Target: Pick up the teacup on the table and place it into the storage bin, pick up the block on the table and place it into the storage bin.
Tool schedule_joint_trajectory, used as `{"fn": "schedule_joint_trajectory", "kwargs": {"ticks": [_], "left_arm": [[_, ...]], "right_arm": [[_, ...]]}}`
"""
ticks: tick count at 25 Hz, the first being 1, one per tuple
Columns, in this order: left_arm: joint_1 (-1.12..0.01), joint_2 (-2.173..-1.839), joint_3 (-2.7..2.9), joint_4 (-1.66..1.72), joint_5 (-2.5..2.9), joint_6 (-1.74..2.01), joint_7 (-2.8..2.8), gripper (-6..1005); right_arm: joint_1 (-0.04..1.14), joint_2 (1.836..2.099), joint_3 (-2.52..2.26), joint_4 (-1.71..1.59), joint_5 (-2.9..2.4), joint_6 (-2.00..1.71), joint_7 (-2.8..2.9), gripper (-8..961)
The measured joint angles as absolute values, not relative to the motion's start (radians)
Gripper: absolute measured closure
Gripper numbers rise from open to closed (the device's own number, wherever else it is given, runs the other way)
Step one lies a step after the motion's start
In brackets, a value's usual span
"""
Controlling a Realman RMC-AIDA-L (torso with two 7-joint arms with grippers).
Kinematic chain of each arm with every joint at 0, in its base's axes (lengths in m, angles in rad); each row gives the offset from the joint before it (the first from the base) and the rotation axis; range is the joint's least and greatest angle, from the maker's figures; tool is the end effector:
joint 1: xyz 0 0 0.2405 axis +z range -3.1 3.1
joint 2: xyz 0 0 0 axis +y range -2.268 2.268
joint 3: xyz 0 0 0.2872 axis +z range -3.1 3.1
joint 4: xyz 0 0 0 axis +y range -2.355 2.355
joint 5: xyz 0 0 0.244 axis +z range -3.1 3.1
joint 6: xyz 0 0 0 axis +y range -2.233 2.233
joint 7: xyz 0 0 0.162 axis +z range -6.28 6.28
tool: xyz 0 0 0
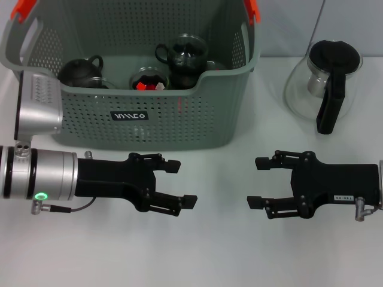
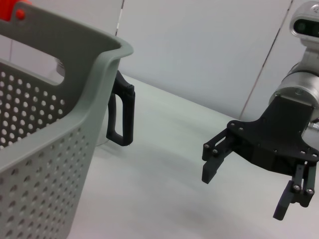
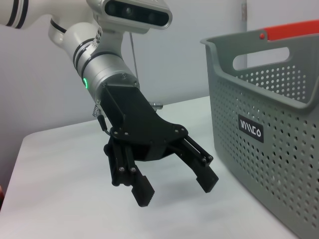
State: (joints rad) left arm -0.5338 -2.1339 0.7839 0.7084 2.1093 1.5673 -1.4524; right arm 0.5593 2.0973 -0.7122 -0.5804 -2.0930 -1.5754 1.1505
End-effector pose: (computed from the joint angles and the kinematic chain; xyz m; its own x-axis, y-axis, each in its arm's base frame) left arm -0.2851 0.3617 -0.0663 0.8372 0.3922 0.3812 0.4361 -0.8993 -0.0327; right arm 0.2949 0.3608 -0.0646 0.8876 -0.1878 -0.4205 -0.2580 -0.9591 -0.1162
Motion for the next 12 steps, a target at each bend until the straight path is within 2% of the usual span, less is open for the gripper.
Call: {"fn": "schedule_joint_trajectory", "kwargs": {"ticks": [12], "left_arm": [[-0.527, -2.136, 0.784, 0.709, 2.096, 1.561, -1.452, 60]], "right_arm": [[0.560, 2.097, -0.705, -0.580, -2.092, -1.575, 1.150, 84]]}}
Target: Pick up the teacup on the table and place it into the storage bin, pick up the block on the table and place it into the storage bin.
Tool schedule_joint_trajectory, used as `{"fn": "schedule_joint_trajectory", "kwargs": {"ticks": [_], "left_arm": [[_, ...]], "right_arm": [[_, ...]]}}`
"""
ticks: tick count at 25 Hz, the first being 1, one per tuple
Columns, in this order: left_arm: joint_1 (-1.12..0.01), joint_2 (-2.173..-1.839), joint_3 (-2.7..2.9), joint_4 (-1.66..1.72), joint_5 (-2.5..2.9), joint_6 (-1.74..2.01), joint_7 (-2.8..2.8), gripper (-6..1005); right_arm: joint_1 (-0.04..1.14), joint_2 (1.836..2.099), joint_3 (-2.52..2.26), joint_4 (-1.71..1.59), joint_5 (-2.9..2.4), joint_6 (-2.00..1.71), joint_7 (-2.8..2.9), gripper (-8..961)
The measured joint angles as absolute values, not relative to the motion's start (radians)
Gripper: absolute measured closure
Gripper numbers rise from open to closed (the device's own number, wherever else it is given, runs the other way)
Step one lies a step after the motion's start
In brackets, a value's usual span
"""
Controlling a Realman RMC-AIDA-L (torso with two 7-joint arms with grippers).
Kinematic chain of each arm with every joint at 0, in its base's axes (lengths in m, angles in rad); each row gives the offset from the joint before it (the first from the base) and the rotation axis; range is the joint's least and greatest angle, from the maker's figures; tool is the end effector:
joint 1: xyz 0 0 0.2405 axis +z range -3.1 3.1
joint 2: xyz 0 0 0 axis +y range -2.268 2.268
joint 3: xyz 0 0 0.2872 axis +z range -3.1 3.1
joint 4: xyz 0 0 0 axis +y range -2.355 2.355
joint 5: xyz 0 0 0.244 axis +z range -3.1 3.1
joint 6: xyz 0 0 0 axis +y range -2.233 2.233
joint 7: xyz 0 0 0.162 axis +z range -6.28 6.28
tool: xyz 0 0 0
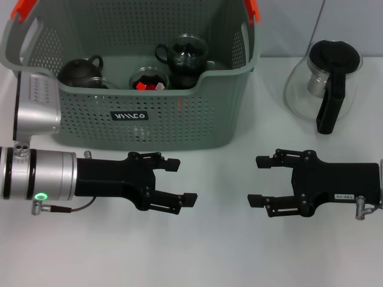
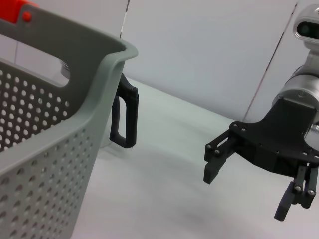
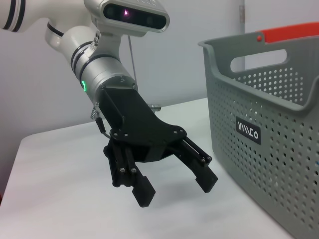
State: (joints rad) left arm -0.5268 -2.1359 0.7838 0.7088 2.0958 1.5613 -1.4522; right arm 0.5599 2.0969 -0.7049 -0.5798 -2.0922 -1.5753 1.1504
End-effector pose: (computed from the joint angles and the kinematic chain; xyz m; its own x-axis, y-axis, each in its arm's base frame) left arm -0.2859 0.3614 -0.0663 0.8297 0.3955 0.3939 0.4447 -0.8948 -0.0384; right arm 0.2951 0.3615 -0.0635 0.8854 -0.1884 -0.4250 -0.2617 -0.9576 -0.1207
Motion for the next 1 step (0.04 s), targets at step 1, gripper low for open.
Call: {"fn": "schedule_joint_trajectory", "kwargs": {"ticks": [1], "left_arm": [[-0.526, -2.136, 0.784, 0.709, 2.092, 1.561, -1.452, 60]], "right_arm": [[0.560, 2.097, -0.703, -0.580, -2.092, -1.575, 1.150, 84]]}}
